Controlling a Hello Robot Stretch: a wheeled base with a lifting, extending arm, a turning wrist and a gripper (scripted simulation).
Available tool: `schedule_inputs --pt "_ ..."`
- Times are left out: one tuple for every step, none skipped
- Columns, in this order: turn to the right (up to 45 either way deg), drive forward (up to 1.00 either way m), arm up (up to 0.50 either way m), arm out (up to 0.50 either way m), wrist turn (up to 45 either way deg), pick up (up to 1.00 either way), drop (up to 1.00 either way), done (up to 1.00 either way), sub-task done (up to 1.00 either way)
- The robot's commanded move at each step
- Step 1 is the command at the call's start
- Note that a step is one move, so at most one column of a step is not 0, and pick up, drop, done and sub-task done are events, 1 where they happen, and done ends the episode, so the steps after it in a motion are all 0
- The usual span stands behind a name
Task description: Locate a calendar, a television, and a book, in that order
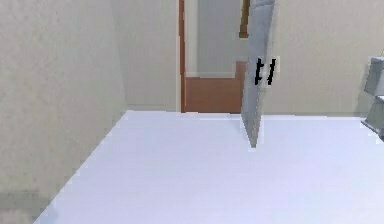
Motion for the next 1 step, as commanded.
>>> schedule_inputs --pt "0.0 1.0 0.0 0.0 0.0 0.0 0.0 0.0 0.0"
